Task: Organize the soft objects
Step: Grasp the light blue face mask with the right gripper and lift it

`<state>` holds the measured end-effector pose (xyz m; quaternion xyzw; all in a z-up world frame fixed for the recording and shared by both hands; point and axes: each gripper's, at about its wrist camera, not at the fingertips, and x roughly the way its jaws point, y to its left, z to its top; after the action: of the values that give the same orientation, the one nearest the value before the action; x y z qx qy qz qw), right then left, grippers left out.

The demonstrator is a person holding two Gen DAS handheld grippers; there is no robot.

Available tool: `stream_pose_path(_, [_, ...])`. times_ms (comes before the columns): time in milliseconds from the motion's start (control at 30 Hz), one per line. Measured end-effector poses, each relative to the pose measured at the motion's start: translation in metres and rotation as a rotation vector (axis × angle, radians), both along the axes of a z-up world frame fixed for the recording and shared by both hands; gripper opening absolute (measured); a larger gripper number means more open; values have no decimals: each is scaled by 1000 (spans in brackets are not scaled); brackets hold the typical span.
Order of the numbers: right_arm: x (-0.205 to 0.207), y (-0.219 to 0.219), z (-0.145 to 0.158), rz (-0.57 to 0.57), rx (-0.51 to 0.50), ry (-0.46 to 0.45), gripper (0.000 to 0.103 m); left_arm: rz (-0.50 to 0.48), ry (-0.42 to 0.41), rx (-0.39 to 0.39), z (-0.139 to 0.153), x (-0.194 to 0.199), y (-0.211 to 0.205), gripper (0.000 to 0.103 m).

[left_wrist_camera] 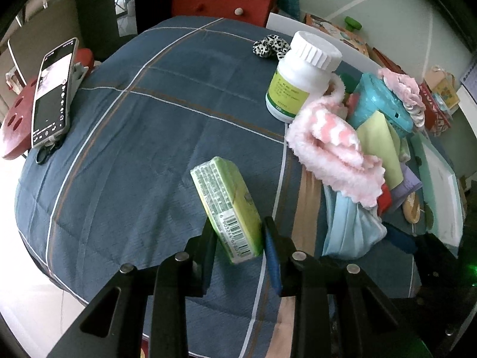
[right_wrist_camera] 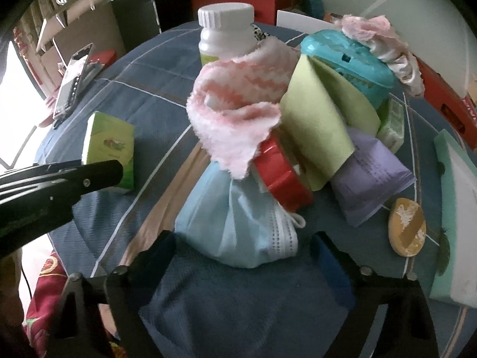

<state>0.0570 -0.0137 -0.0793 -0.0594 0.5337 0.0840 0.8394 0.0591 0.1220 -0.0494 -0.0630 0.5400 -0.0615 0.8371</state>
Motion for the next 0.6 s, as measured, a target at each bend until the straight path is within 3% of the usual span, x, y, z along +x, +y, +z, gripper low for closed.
stream_pose_path(333, [-5,-6,2,-22,24,-20,71,6,6,-5,0,0,2,32])
stream_pose_path(467, [-8,-10,4,-25,46,-23,54,8,8,-4,-1,-1,2,32])
stream_pose_path(600, [-10,-20,7,-36,93,-17,47,8,8,2,-1,0,1,32])
